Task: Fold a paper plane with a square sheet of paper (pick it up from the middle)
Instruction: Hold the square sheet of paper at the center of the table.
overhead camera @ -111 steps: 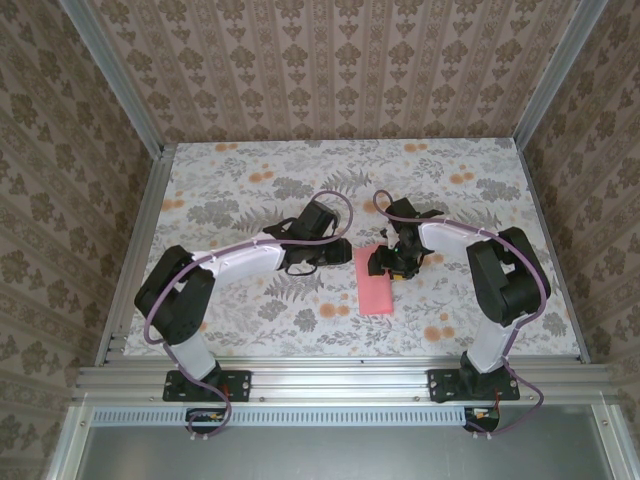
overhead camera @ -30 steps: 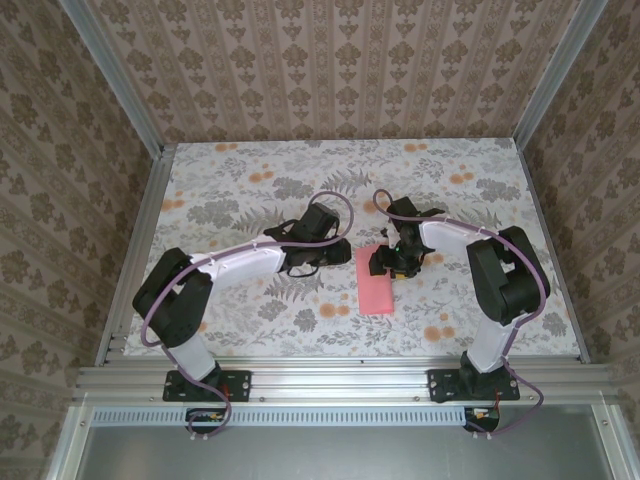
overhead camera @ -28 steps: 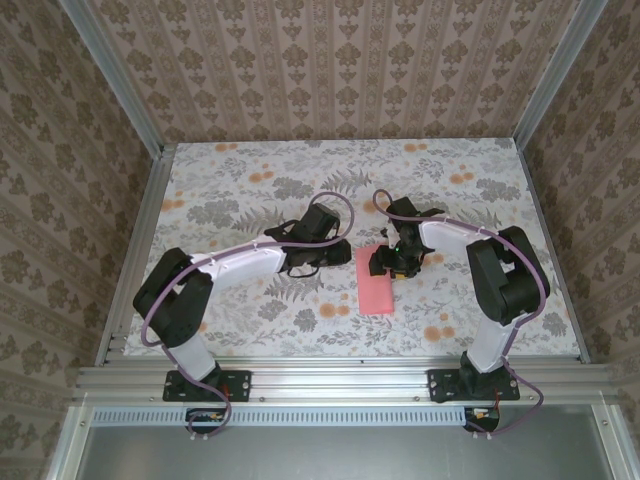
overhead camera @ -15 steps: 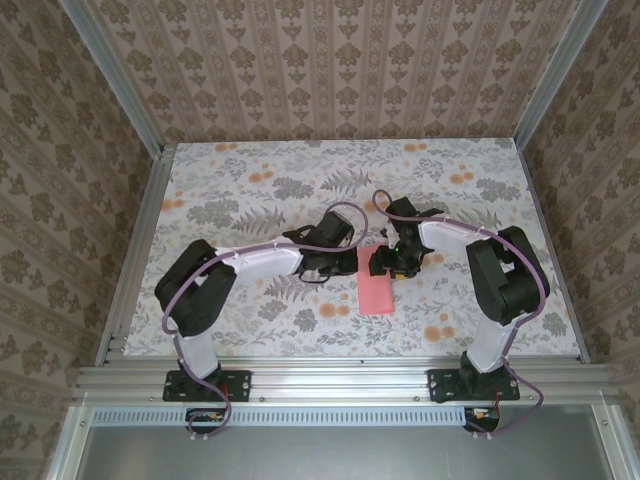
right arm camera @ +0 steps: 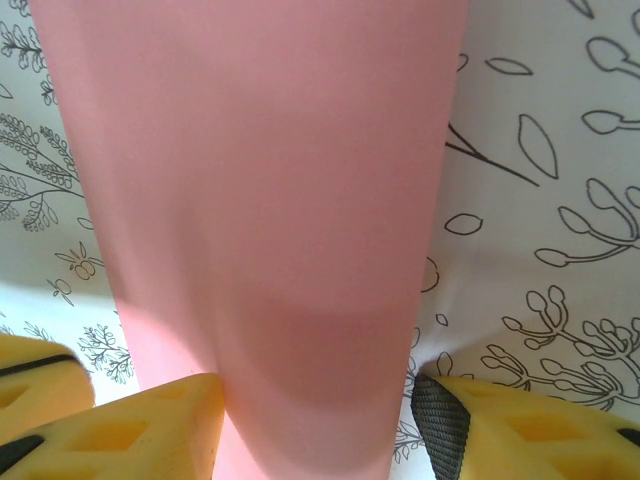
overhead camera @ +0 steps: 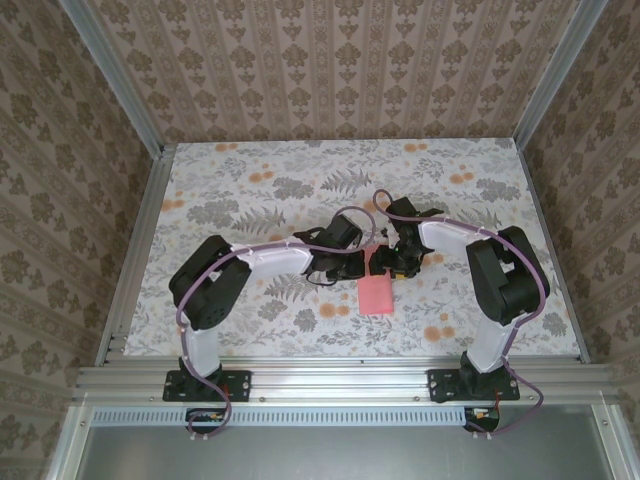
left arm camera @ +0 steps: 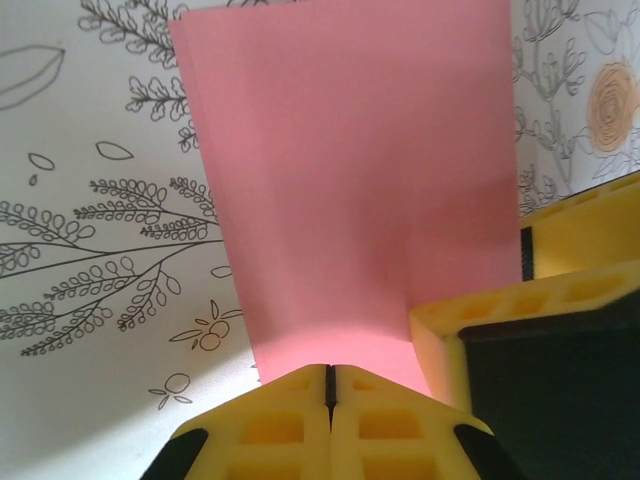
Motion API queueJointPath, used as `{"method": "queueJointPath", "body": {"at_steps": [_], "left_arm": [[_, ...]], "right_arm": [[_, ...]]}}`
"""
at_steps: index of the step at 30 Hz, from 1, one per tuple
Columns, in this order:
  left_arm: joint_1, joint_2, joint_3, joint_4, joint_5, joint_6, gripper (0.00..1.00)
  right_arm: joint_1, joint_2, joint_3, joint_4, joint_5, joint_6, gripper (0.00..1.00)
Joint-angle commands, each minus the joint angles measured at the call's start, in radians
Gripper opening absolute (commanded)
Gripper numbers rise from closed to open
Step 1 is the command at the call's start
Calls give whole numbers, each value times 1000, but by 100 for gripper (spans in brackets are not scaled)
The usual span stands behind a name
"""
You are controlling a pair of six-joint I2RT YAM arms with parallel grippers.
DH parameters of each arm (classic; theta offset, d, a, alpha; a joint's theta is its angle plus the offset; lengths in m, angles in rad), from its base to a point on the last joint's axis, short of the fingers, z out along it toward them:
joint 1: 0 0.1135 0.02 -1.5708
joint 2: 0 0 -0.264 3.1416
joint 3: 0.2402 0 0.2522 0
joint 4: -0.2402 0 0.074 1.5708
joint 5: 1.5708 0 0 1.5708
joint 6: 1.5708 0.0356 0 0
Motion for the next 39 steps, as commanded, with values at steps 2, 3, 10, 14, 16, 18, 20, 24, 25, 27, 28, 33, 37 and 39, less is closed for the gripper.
{"method": "queueJointPath", "body": {"at_steps": [2,3,10,14,16,18,20,24,25,27,28,33,37,39], "left_arm": [[-3,24,23,2,20,-17,6],[-4,26,23,2,19,-17,6],[-3,55,22,2,23,-22,6],[-5,65,20,-29,14,-17,5],[-4,68,13,-30,13,-18,5],[-5,74,16,-35,16,-12,5],[-7,77,21,-46,13,-9,5],[-10,79,21,-68,-2,-1,5],[-10,79,21,-71,-2,-1,5],[-11,81,23,-82,-8,0,6],[-11,82,23,-85,-11,0,6],[-11,84,28,-91,-14,8,6],[-11,84,30,-95,-17,13,6],[-12,85,32,-96,-15,16,6]], "right_arm": [[5,64,-53,0,76,9,59],[4,64,-55,0,75,8,59],[4,64,-57,2,72,8,59],[6,62,-54,0,71,8,59],[4,58,-52,1,67,10,59],[6,56,-49,2,61,9,59],[5,53,-45,-3,56,10,60],[3,17,-36,0,33,18,62],[1,6,-32,-3,31,21,63],[-5,-21,-20,-11,26,24,65],[-9,-33,-16,-14,21,24,66],[-35,-114,-20,-25,17,29,69],[-49,-163,-41,0,-42,34,61],[-54,-177,-55,35,-129,42,49]]}}
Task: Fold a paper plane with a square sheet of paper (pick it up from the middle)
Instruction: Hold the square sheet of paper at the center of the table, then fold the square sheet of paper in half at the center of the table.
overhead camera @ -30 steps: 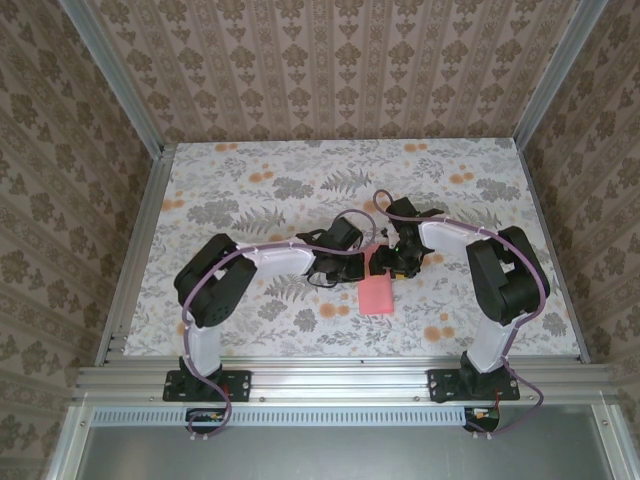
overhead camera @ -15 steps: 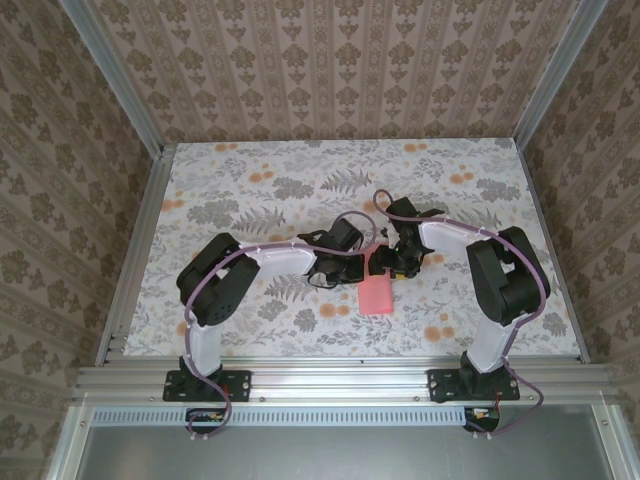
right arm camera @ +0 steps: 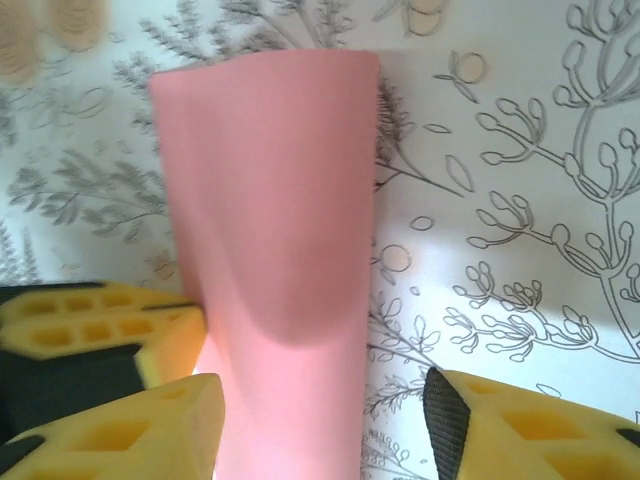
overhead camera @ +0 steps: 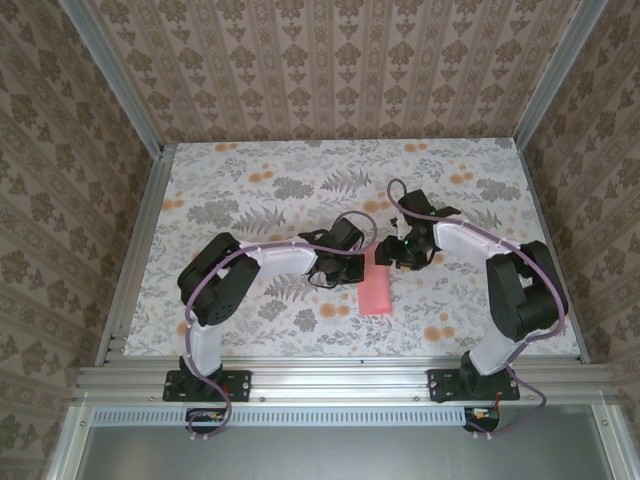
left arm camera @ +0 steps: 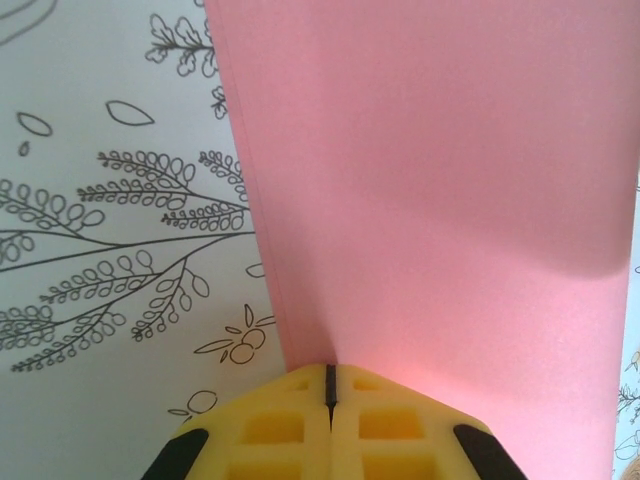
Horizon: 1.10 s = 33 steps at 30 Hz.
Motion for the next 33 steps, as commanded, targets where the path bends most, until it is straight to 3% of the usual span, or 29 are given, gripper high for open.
{"method": "queueJointPath", "body": {"at_steps": [1,3,7,33], "left_arm": [[-10,35,14,-61,-17,19,6],[-11,36,16,-60,-16,20,6],[-10,39,19,-62,-14,23,6],[-11,61,40,-81,-10,28,6]], "right_arm": [[-5,-37,-38,37,-135,21,40],[-4,-40,-55,61,-196,33,30],[-4,-24,-82,144,-289,47,21],[-55,139,-177,174,-209,-21,26]]}}
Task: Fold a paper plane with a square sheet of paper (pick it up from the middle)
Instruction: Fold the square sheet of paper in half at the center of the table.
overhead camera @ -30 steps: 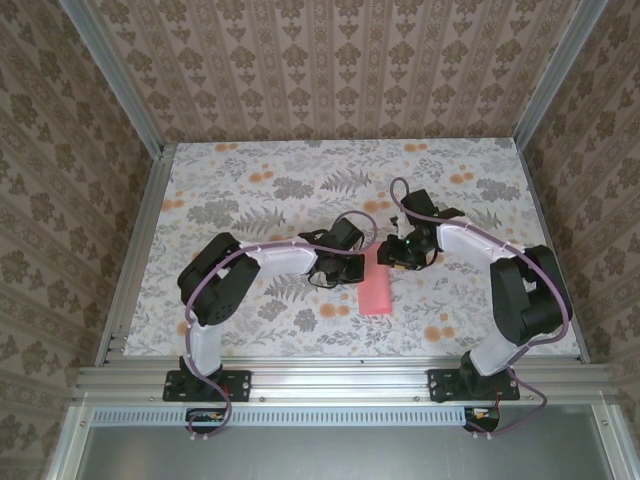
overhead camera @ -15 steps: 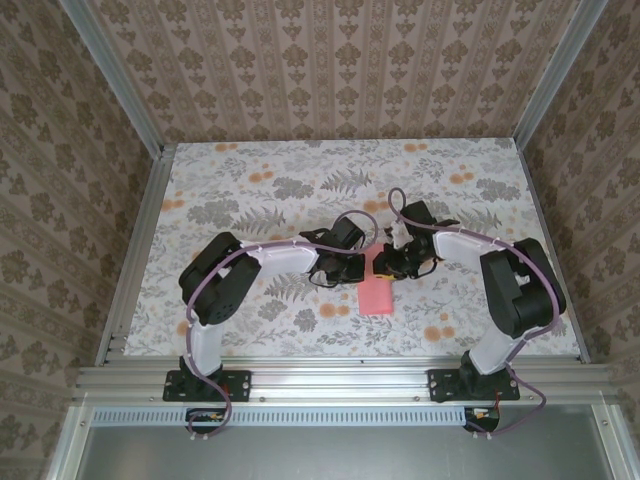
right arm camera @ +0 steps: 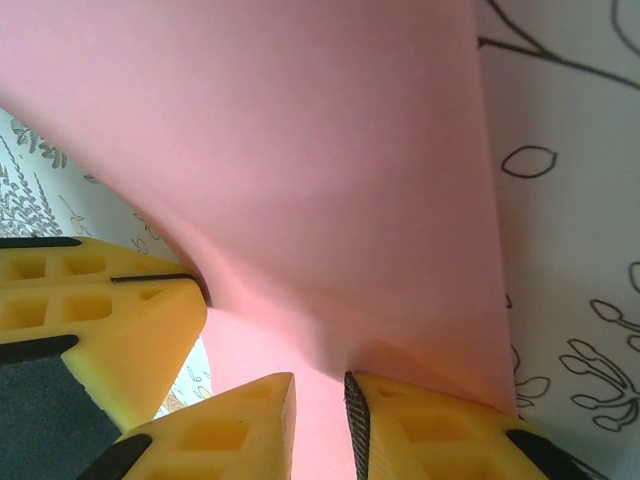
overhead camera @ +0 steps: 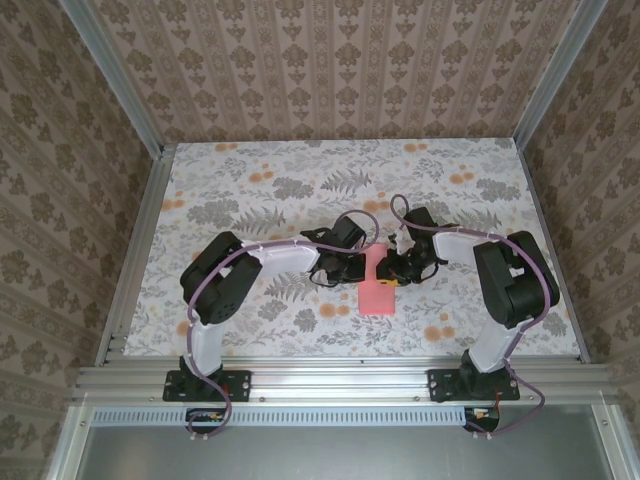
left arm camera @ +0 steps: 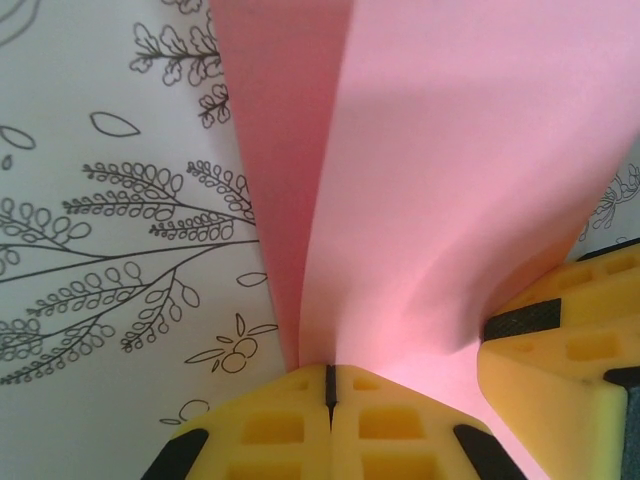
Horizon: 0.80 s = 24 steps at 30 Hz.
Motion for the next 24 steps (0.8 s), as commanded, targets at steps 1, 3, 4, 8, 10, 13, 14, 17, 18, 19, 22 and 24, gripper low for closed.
{"method": "queueJointPath", "body": {"at_steps": [1,3,4,8,10,13,14,17,18,19,22,24], "left_arm": [[-10,42,6,-49,-12,20,6],[-11,41,5,-49,-11,20,6],[-11,40,5,-49,-11,20,6],[-13,39,7,-51,-11,22,5],[-13,36,5,-50,-12,22,5],[-14,34,3,-52,-14,24,5],[-14,33,1,-52,-14,24,5],[-13,32,-1,-53,-16,24,5],[-14,30,-1,-53,-17,24,5],[-14,30,-1,-54,-16,25,5],[-15,34,3,-55,-15,24,5],[-15,36,4,-57,-14,26,5]], "right_arm": [[-6,33,-17,-30,46,-27,26],[-5,-2,-14,-33,19,-22,27],[-6,-28,-13,-34,5,-20,27],[-8,-122,-35,-24,-56,4,26],[-7,-142,-55,-20,-68,8,25],[-7,-137,-87,-3,-65,15,24],[-7,-124,-95,3,-63,15,24],[-8,-82,-107,10,-26,15,23],[-7,-69,-109,13,-13,16,23],[-7,-58,-110,15,-4,13,24],[-7,-23,-110,5,22,2,23],[-7,-21,-103,-16,34,-7,23]]}}
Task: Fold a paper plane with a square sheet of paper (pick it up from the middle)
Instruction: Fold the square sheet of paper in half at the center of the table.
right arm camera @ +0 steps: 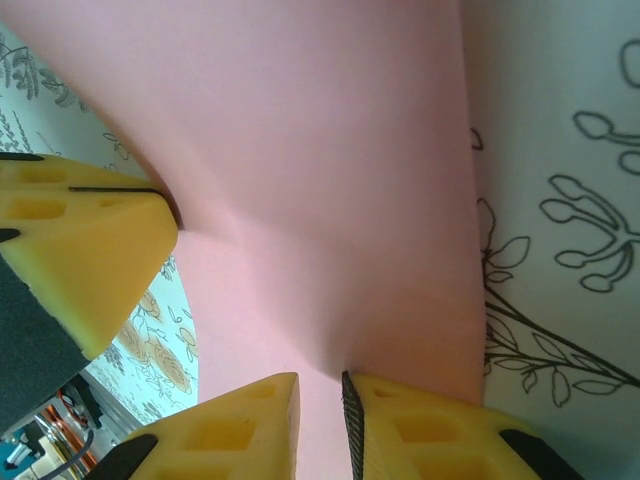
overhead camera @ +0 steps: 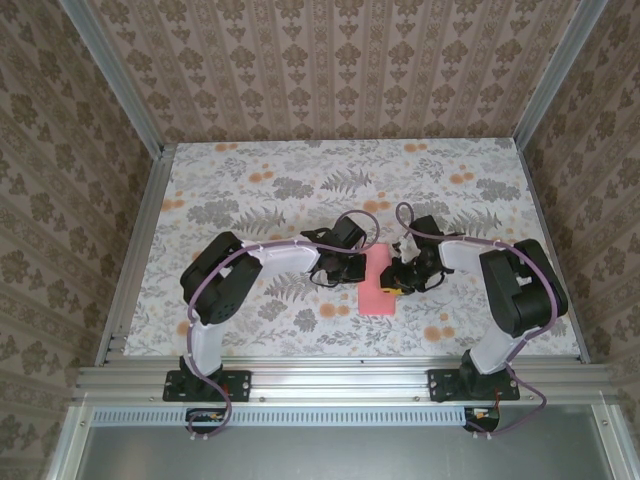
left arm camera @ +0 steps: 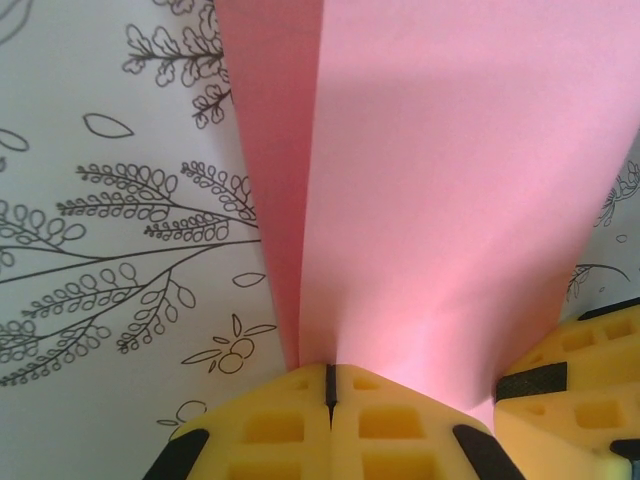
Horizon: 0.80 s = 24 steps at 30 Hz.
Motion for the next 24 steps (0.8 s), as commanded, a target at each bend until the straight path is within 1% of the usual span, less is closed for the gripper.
{"method": "queueJointPath", "body": {"at_steps": [1,4,9,12,14,18,20,24], "left_arm": [[-12,36,5,-57,-13,18,5],[-13,36,8,-58,-12,19,5],[-13,37,11,-59,-10,19,5],[-13,37,13,-60,-10,21,5],[-13,37,13,-60,-10,21,5],[-14,38,13,-61,-11,23,5],[-14,39,13,-61,-11,24,5],[-14,40,14,-62,-10,26,5]], "right_arm": [[1,36,-2,-38,77,-4,23],[0,-19,7,-69,74,-6,24],[1,-114,-35,-31,-33,30,24],[2,-118,-69,-5,-66,54,23],[3,-103,-89,6,-60,62,23],[4,-53,-108,-23,26,61,23],[4,-39,-108,-32,45,51,23],[3,-94,-105,-53,30,40,24]]}}
